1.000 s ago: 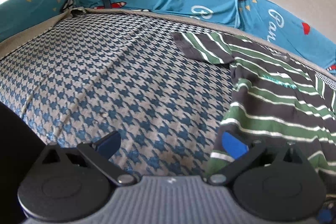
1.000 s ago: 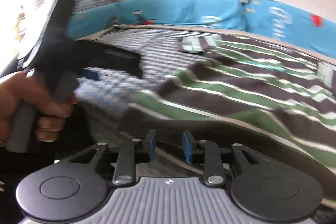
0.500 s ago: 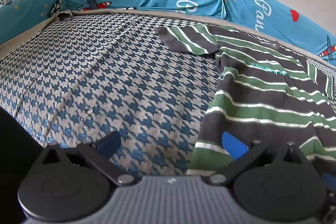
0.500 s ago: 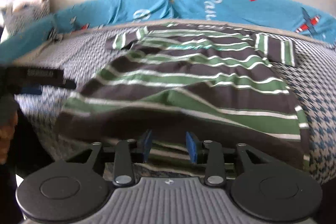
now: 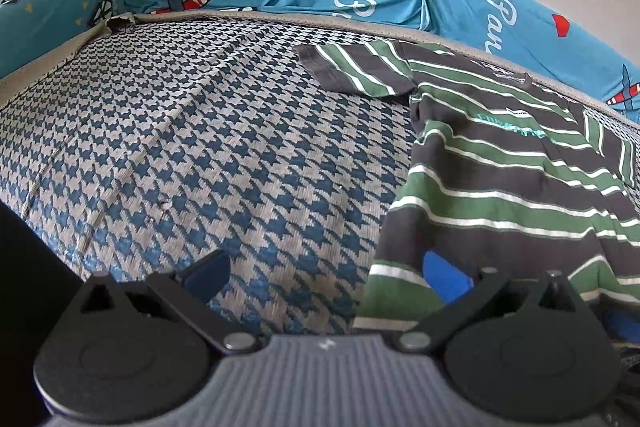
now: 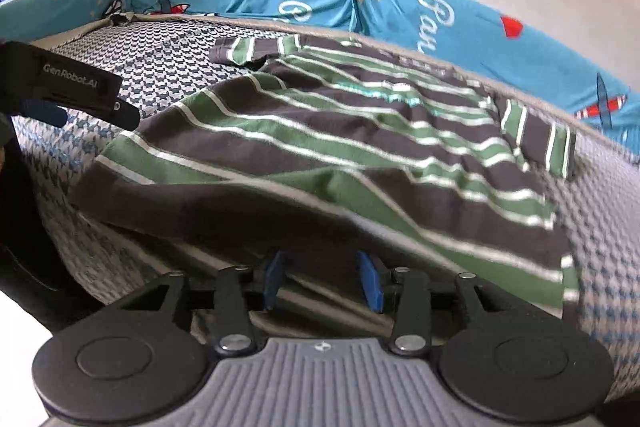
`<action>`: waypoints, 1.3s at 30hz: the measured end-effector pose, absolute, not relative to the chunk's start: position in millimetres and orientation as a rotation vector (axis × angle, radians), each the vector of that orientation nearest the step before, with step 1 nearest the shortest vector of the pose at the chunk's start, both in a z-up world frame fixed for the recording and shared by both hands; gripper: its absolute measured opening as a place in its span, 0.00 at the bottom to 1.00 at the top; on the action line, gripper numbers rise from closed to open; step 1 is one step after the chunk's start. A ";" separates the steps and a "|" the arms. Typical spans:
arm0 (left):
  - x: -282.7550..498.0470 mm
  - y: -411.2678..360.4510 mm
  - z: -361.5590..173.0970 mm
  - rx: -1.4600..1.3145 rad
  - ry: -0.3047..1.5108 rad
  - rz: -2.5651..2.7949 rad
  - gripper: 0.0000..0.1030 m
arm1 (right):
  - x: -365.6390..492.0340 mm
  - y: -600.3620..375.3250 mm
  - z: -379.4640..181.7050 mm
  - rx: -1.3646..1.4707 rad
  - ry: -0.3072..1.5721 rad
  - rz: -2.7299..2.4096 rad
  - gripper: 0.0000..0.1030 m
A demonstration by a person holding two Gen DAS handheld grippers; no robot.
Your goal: Fold clothes
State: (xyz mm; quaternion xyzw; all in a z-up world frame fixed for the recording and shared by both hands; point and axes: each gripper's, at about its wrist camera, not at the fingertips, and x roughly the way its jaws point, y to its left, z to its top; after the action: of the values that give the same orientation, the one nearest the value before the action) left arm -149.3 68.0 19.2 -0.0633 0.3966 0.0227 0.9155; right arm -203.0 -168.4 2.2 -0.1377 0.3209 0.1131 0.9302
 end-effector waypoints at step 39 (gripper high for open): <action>-149.4 65.8 15.8 -0.116 0.841 0.044 1.00 | -190.6 -192.8 14.1 -0.159 0.726 0.264 0.01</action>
State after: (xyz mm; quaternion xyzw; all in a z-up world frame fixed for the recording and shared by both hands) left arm -149.4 65.8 15.8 -0.0565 0.4080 0.0214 0.9110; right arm -190.6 -192.8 14.1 -0.0776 0.3538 0.1286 0.9232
